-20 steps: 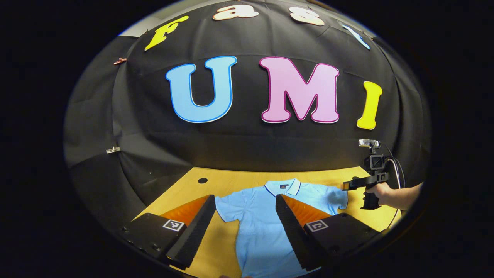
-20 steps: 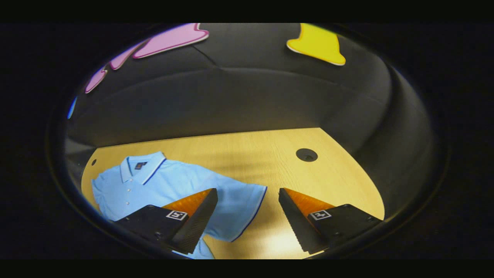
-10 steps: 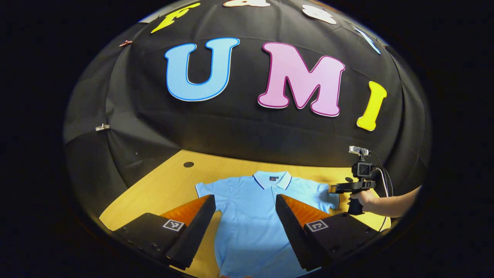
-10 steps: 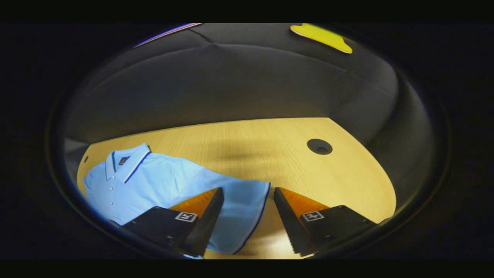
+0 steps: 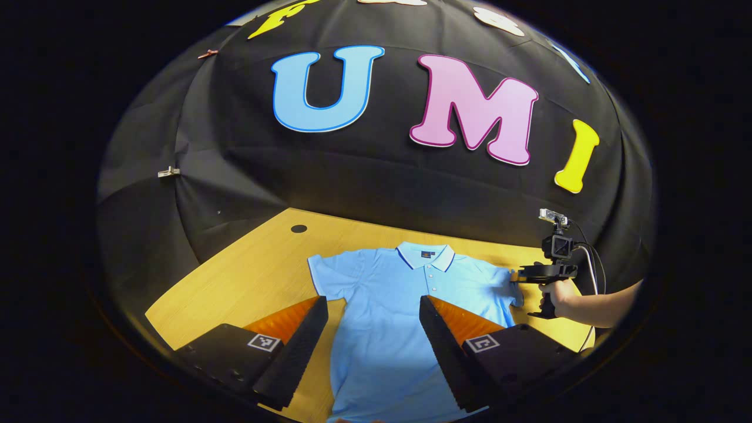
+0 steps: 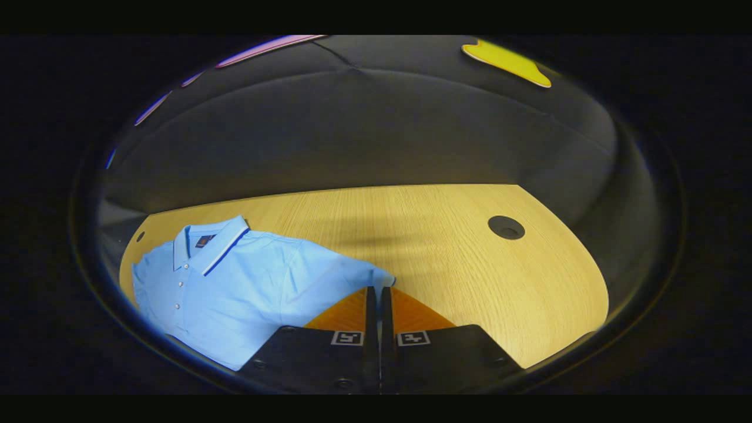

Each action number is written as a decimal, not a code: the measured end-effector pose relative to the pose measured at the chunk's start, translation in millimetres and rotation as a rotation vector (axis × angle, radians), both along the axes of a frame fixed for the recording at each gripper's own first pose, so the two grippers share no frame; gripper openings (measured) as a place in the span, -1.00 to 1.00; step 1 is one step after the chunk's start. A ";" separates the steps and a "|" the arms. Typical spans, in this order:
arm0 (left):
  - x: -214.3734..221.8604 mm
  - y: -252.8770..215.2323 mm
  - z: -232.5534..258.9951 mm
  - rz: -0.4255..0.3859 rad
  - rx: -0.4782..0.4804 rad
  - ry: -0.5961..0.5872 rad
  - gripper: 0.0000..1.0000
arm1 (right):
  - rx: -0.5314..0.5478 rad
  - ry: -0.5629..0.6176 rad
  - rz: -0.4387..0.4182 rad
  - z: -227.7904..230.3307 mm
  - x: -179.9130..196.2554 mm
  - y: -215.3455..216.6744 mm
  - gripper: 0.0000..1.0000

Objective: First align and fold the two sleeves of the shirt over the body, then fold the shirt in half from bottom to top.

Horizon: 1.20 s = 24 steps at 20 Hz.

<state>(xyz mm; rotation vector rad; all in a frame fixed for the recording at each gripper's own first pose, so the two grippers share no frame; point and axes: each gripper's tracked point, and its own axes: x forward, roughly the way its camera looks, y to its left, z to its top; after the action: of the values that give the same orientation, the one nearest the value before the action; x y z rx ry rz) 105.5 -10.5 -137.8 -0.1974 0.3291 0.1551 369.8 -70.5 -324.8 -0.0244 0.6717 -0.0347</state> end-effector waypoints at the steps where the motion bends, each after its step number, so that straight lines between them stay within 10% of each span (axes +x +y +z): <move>1: -1.0 2.7 -0.6 0.003 0.007 -0.006 0.96 | -0.022 -0.018 0.013 8.3 0.0 1.3 -0.94; 9: -8.5 31.4 -4.1 0.054 0.035 -0.030 0.96 | -0.169 -0.190 0.209 87.6 2.1 95.6 -0.89; 19: 13.4 94.9 -13.1 0.124 0.016 -0.056 0.96 | -0.160 -0.114 0.443 48.1 -47.4 253.1 -0.74; 22: 44.8 117.7 -23.8 0.135 0.026 -0.056 0.96 | -0.150 -0.143 0.466 49.2 -67.6 262.0 0.93; 24: 75.7 128.3 -35.3 0.132 0.008 -0.052 0.96 | -0.134 -0.161 0.443 57.8 -81.8 246.2 0.96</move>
<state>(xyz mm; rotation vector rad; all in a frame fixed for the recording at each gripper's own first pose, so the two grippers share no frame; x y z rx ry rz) 181.2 117.8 -173.1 -0.2144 0.2641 0.2810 288.0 175.7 -266.9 -0.2953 0.4907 0.3418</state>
